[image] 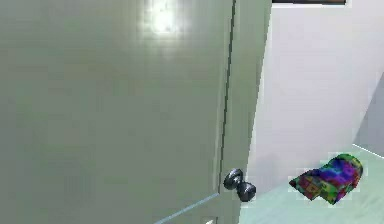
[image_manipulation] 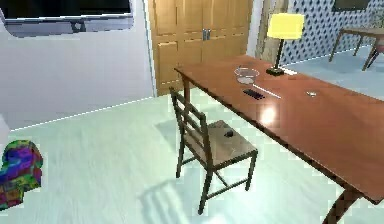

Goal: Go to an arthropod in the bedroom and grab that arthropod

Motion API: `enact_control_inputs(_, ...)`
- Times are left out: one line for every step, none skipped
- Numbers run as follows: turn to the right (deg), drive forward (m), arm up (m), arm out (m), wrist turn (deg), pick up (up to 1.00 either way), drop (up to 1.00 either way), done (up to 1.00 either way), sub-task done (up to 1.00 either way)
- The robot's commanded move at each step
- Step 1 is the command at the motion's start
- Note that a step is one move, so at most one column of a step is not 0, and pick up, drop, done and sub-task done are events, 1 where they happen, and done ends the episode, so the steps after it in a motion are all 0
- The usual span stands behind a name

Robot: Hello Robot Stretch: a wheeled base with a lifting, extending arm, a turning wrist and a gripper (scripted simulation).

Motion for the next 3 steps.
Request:
enact_control_inputs(-45.0, 0.00, 0.00, 0.00, 0.0, 0.00, 0.00, 0.00, 0.00)
enact_control_inputs(-45.0, 0.00, 0.00, 0.00, 0.0, 0.00, 0.00, 0.00, 0.00)
enact_control_inputs(-30.0, 0.00, 0.00, 0.00, 0.0, 0.00, 0.00, 0.00, 0.00)
